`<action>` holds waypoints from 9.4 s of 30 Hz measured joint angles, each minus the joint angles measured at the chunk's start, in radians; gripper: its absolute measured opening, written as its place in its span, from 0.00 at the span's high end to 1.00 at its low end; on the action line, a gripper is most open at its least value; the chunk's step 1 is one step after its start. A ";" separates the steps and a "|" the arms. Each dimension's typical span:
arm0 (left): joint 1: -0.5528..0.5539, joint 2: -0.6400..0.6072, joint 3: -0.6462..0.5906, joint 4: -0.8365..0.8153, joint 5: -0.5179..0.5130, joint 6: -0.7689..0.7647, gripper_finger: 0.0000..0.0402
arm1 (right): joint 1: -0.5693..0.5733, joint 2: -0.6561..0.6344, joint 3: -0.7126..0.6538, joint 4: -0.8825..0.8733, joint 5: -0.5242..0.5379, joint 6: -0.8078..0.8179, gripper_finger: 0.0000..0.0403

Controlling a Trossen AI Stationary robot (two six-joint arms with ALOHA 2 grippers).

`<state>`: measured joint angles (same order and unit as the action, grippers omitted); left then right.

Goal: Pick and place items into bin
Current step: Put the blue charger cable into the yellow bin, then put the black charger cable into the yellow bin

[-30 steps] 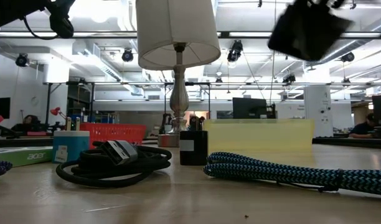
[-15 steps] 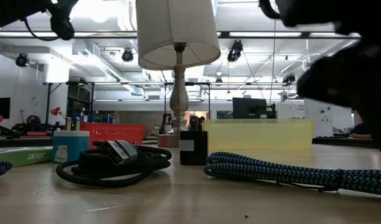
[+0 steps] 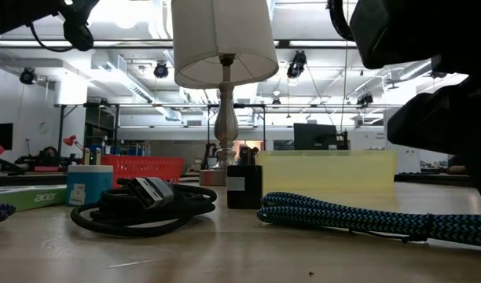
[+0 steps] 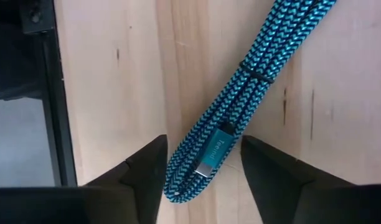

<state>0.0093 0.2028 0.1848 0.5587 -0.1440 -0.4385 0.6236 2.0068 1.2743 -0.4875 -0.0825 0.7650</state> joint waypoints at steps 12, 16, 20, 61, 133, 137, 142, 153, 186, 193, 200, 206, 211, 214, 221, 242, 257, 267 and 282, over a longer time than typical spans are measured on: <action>0.000 0.000 0.000 0.000 0.000 0.001 0.48 | 0.000 0.000 -0.002 -0.005 -0.036 -0.005 0.93; 0.000 0.000 0.000 0.000 0.000 0.001 0.48 | 0.000 -0.008 -0.003 -0.014 -0.057 -0.005 0.93; 0.000 0.000 0.000 0.000 0.000 0.001 0.48 | 0.000 -0.032 -0.006 -0.042 -0.060 -0.005 0.93; 0.000 -0.001 0.000 0.002 0.000 0.002 0.48 | -0.184 -0.245 -0.052 -0.172 0.191 -0.141 0.93; 0.000 -0.008 -0.001 0.000 0.000 0.009 0.48 | -0.768 -0.541 -0.480 0.267 0.181 0.000 0.93; 0.000 -0.007 -0.001 0.001 0.000 0.008 0.48 | -0.774 -0.552 -0.480 0.275 0.179 0.031 0.93; 0.000 -0.010 -0.001 0.000 0.000 0.007 0.48 | -0.773 -0.581 -0.480 0.301 0.178 0.073 0.93; 0.000 -0.009 -0.001 0.000 -0.171 0.035 0.48 | -0.838 -0.665 -0.478 0.274 0.187 0.142 0.93; 0.000 0.044 -0.001 0.000 -0.334 0.035 0.48 | -1.077 -0.744 -0.479 -0.009 0.082 -0.073 0.93; 0.000 0.052 -0.001 0.000 -0.334 0.035 0.48 | -1.078 -0.734 -0.479 -0.094 0.071 -0.066 0.93; 0.000 0.050 -0.001 0.000 -0.333 0.035 0.48 | -1.083 -0.704 -0.479 -0.161 0.048 0.007 0.93; 0.000 0.051 -0.001 0.000 -0.333 0.035 0.48 | -1.086 -0.667 -0.479 -0.163 0.052 0.074 0.93; 0.000 0.052 -0.001 0.000 -0.333 0.033 0.48 | -1.096 -0.642 -0.479 -0.168 0.060 0.122 0.93; 0.000 0.052 -0.001 0.000 -0.333 0.033 0.48 | -1.099 -0.638 -0.479 -0.170 0.077 0.130 0.93; 0.000 0.052 -0.001 0.000 -0.333 0.033 0.48 | -1.122 -0.637 -0.479 -0.199 0.097 0.144 0.93; 0.000 0.052 -0.001 -0.001 -0.333 0.035 0.48 | -1.133 -0.582 -0.479 -0.203 0.180 0.145 0.93; 0.000 0.052 -0.001 -0.002 -0.333 0.035 0.48 | -1.133 -0.582 -0.479 -0.203 0.188 0.144 0.77; 0.000 0.052 -0.001 -0.002 -0.333 0.036 0.48 | -1.133 -0.586 -0.478 -0.183 0.189 0.115 0.66; 0.000 0.052 -0.001 -0.002 -0.333 0.035 0.48 | -1.089 -0.613 -0.364 0.087 0.187 -0.290 0.67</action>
<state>0.0093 0.2546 0.1837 0.5571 -0.4770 -0.4030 -0.4652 1.3941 0.9104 -0.4001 0.1040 0.4752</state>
